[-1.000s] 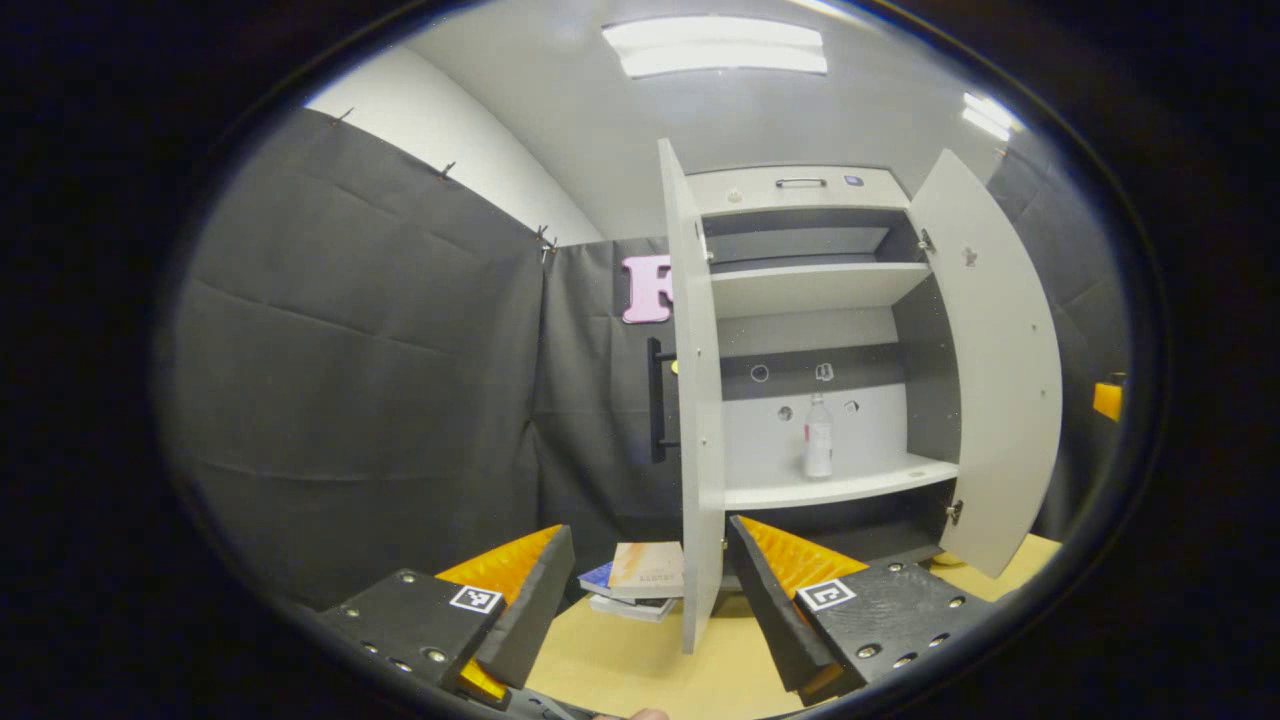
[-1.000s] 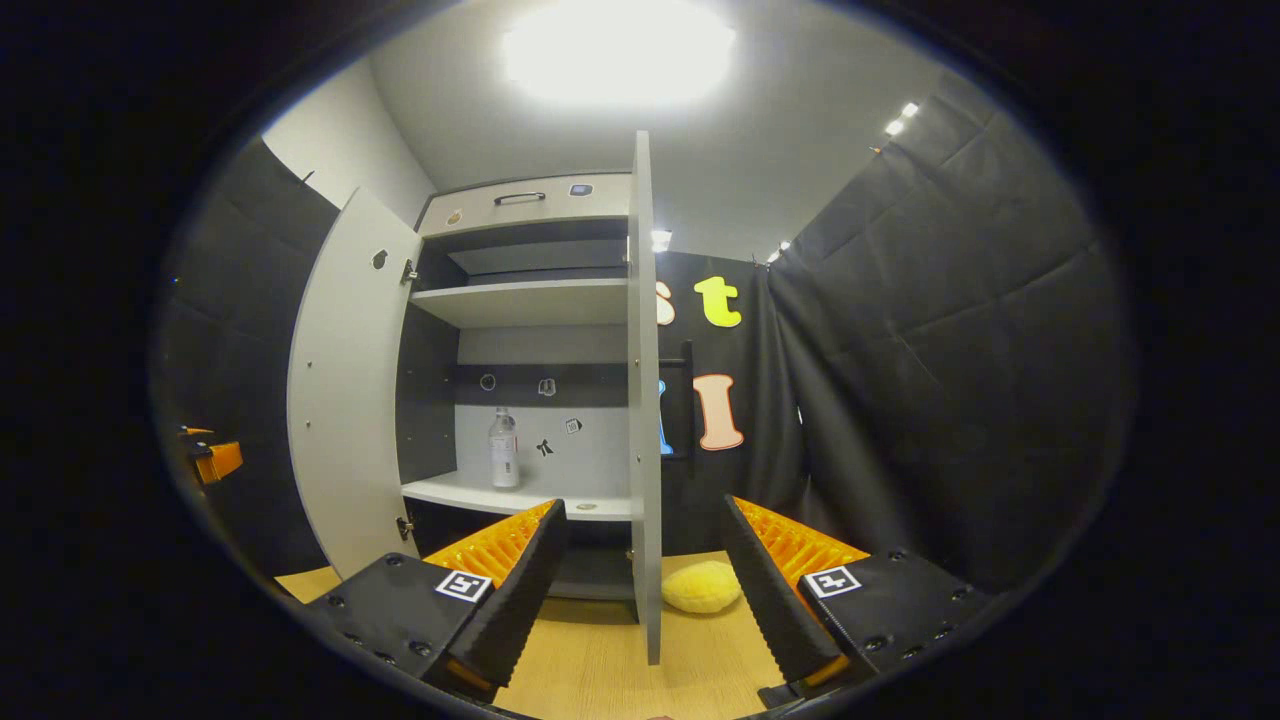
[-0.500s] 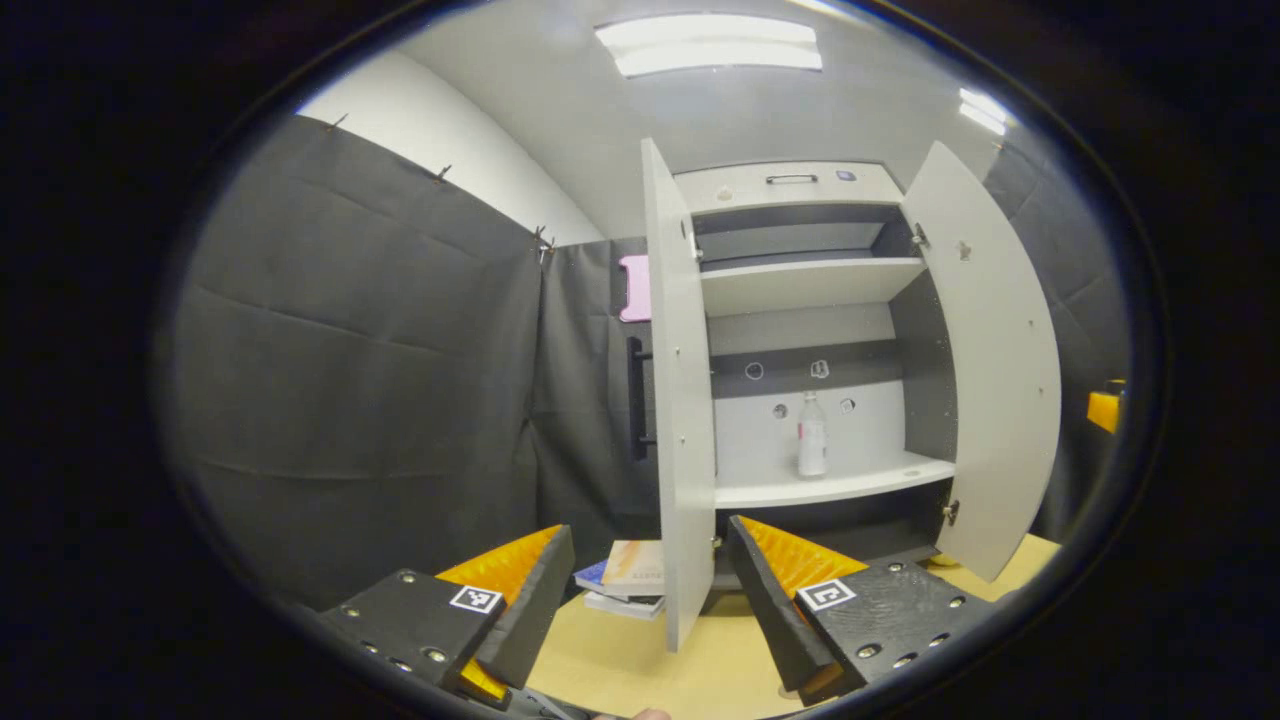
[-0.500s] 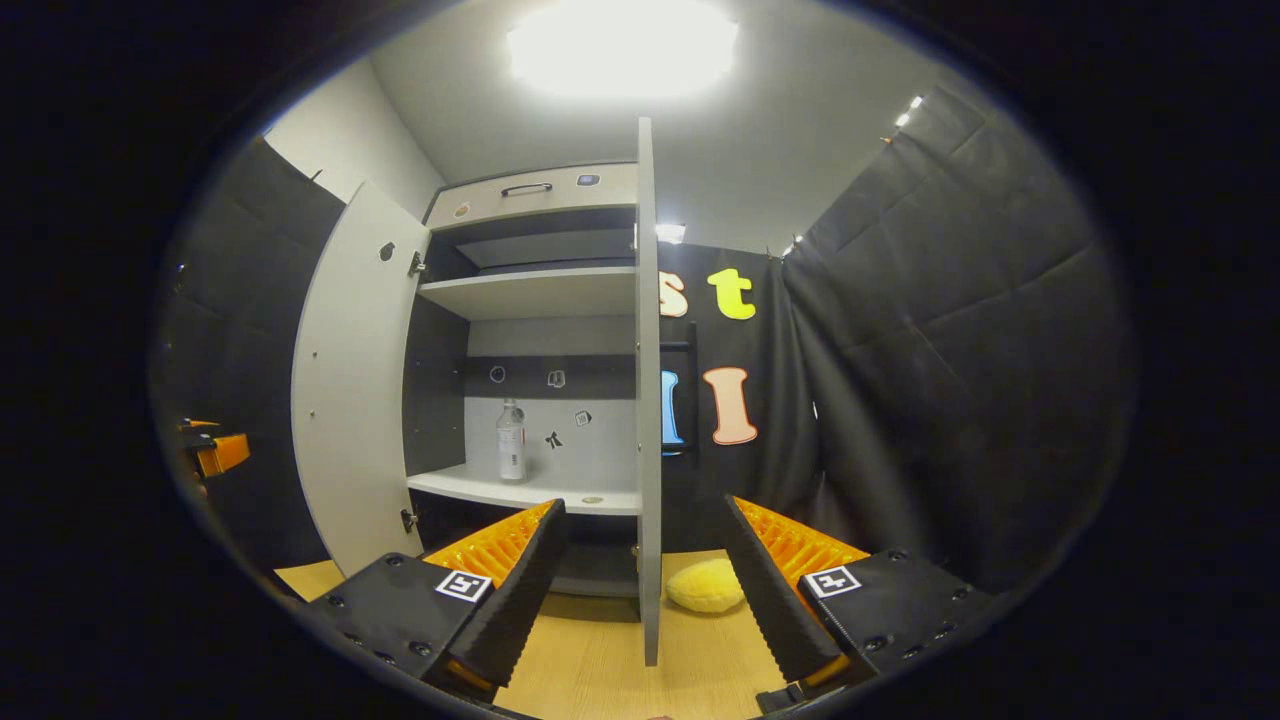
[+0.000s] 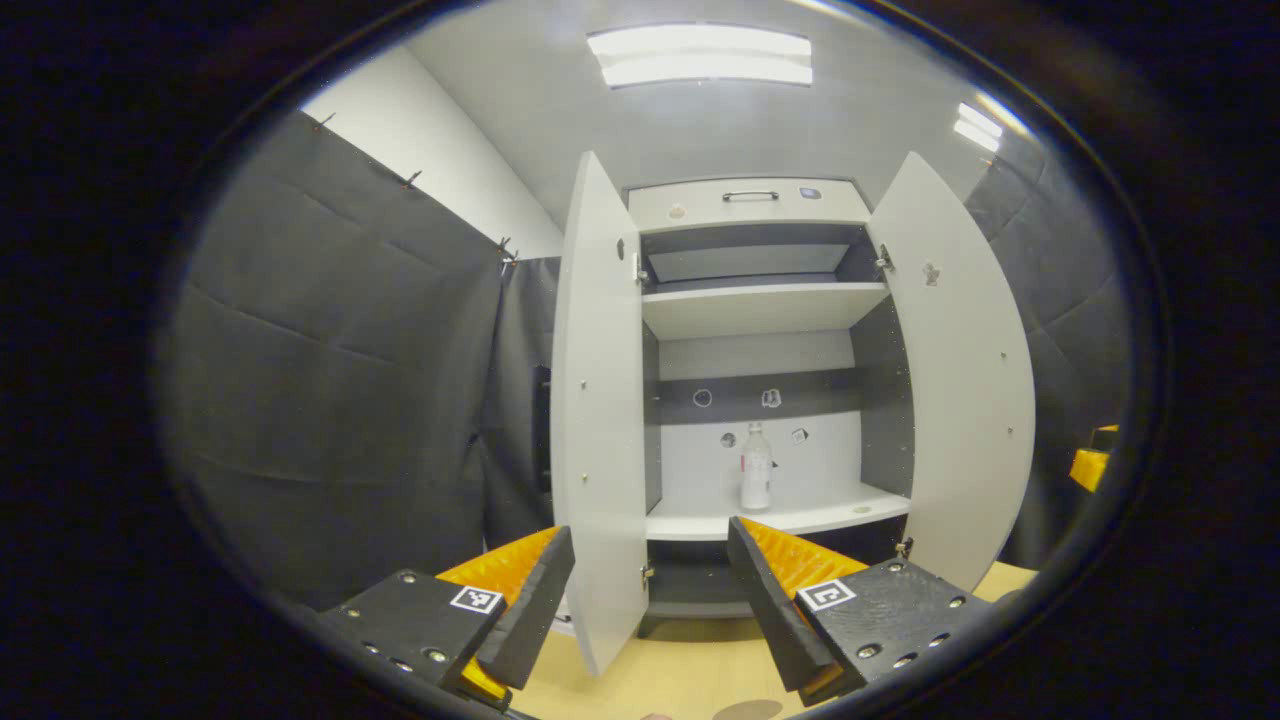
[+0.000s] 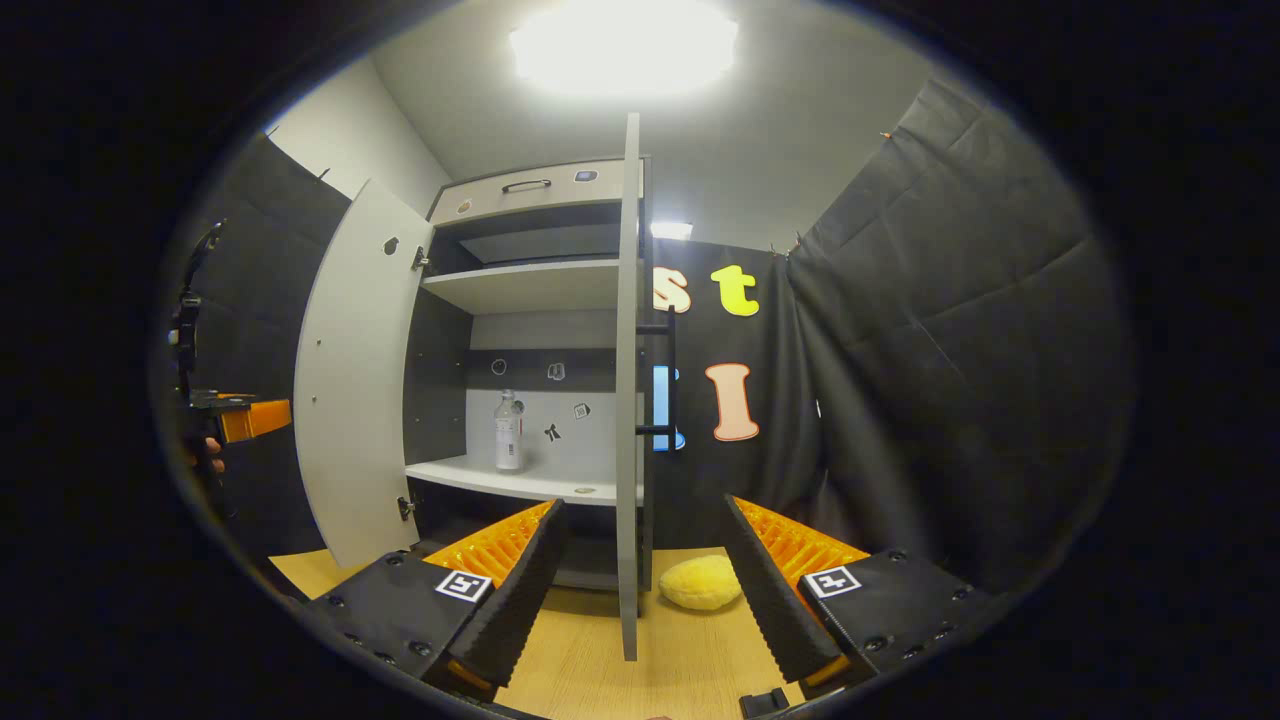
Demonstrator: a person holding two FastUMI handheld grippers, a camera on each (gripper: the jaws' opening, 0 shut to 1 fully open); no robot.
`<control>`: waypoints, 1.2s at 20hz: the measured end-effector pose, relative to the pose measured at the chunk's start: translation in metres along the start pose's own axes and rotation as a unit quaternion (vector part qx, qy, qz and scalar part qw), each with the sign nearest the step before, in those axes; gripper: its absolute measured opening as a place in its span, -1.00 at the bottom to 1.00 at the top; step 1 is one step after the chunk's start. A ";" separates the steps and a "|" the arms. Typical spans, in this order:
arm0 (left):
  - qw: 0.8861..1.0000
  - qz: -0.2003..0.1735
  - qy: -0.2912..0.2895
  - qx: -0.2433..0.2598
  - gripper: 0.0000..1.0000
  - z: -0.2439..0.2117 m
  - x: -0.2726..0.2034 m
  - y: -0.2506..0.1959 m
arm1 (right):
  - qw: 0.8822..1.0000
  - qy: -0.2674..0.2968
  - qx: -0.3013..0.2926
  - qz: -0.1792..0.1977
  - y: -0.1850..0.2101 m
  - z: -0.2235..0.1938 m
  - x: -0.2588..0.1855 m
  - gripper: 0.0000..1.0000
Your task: Grasp the bottle in the cabinet with the left hand and place it on the coaster, then close the right door with the right hand and the left door with the left hand.
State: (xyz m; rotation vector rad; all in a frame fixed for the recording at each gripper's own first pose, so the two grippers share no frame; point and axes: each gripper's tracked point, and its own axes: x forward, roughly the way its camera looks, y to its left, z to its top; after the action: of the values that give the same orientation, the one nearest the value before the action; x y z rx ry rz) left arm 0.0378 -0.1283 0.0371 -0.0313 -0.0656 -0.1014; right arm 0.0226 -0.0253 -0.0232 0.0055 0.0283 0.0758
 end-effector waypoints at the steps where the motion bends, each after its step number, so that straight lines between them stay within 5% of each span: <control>1: 1.000 -0.003 -0.005 0.000 0.82 0.003 0.009 -0.006 | 1.000 0.000 0.002 -0.002 0.000 -0.001 0.000 0.94; 20: 0.993 -0.117 -0.001 -0.031 0.82 -0.036 0.269 -0.103 | 0.993 0.017 -0.015 -0.120 -0.024 -0.021 0.032 0.95; 22: 0.992 -0.126 0.004 -0.032 0.82 -0.045 0.288 -0.115 | 0.991 0.022 -0.019 -0.129 -0.025 -0.023 0.032 0.83; 24: 0.991 -0.134 0.007 -0.026 0.82 -0.053 0.305 -0.125 | 0.990 0.025 -0.021 -0.139 -0.026 -0.026 0.030 0.95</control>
State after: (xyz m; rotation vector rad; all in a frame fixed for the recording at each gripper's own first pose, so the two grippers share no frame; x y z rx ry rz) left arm 0.3316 -0.2854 0.0085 -0.0731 -0.0529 -0.3721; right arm 0.0539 -0.0491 -0.0500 -0.0419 0.0783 -0.2030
